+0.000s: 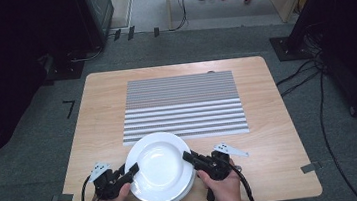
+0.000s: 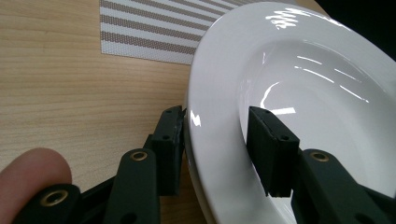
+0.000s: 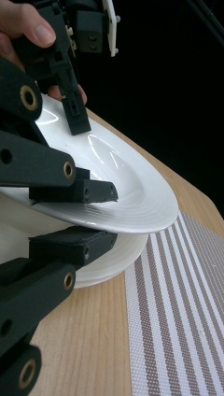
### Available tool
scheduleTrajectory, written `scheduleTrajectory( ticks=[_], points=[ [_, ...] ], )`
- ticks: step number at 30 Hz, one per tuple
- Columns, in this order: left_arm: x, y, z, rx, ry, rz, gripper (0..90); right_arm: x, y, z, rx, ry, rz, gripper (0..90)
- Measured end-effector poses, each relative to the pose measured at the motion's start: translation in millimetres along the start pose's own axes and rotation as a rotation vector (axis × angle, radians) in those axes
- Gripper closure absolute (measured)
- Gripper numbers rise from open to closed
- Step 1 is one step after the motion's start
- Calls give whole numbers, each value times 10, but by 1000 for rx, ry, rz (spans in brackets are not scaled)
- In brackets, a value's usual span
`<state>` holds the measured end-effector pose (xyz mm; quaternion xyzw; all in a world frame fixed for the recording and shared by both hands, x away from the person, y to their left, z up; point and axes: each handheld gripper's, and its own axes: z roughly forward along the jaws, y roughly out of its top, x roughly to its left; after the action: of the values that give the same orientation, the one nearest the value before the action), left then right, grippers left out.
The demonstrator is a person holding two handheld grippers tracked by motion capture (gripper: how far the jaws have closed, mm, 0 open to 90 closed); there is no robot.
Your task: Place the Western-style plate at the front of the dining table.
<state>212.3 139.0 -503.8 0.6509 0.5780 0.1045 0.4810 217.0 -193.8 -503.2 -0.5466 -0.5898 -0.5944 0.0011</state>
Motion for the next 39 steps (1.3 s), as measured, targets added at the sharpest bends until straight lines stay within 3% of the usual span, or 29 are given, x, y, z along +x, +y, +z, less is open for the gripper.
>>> scheduleTrajectory(
  ticks=[15,22,39],
  points=[
    [46,13,-23,-17,-24,-28,611,-44,-33,87,-42,-3,-46,773],
    [64,17,-25,-17,-36,-49,614,-68,-14,123,-34,2,-58,769],
    [53,19,-44,-33,-27,-36,621,-80,-20,146,-24,-4,-58,763]
  ],
)
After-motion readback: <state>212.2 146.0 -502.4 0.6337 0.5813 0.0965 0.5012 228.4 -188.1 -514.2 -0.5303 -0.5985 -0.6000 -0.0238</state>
